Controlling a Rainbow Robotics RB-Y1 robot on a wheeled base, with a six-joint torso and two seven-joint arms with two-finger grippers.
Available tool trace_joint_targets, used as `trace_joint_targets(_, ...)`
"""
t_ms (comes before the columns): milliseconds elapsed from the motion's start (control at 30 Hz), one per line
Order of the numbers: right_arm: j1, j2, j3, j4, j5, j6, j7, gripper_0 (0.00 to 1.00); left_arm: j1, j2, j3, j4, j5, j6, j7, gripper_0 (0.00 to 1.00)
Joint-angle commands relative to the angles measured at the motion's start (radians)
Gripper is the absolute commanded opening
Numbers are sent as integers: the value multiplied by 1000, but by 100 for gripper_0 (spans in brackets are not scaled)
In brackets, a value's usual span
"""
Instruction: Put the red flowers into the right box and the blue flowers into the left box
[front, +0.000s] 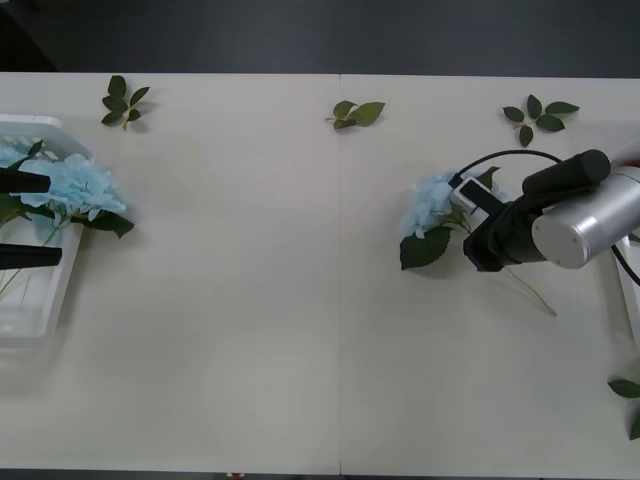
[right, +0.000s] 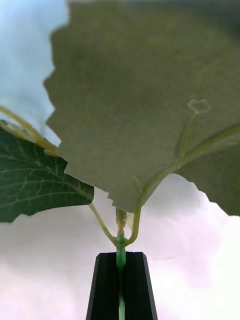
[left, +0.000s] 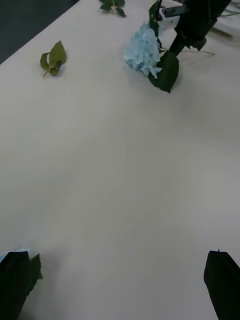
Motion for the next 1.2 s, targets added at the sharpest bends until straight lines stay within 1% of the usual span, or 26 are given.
trace_joint_targets(33,-41,-45,-10,-11,-129,-14,55,3,-59,27,-45,3,67,-9,-40,100)
trace_joint_targets(267,-43,-108,-79,-77,-430,-31,80,2,-123,115,-153,108,193,-9,-40,100)
trace_joint_targets(367,-41,-121,-122,-77,-625,-40,92,2,-154,141,-180,141,211,-4,-40,100)
trace_joint_targets(400,-43,-128,-134,-74,-701,-45,101,2,-166,144,-188,155,214,2,-40,100)
trace_joint_targets(433,-43,-131,-140,-74,-738,-48,110,2,-172,145,-191,163,214,5,-40,100)
trace_joint_targets(467,-43,-137,-157,-74,-820,-49,155,2,-186,147,-193,178,213,22,-40,100)
trace_joint_targets(500,-43,-137,-163,-74,-849,-49,173,1,-192,147,-193,186,213,27,-40,100)
trace_joint_targets(567,-41,-137,-182,-74,-967,-59,230,1,-207,145,-193,210,211,51,-40,100)
trace_joint_targets(667,-41,-137,-186,-76,-1122,-94,305,1,-217,147,-193,230,211,68,-40,100)
trace_joint_targets(733,-43,-134,-186,-80,-1182,-111,341,0,-215,145,-193,230,211,68,-40,100)
trace_joint_targets(867,-43,-104,-188,-91,-1336,-152,430,0,-217,145,-197,221,210,68,-40,100)
trace_joint_targets(1067,-45,-39,-188,-102,-1493,-180,548,0,-218,138,-202,177,214,68,-40,100)
trace_joint_targets(1200,-52,25,-190,-102,-1542,-204,607,0,-224,101,-202,146,214,68,116,100)
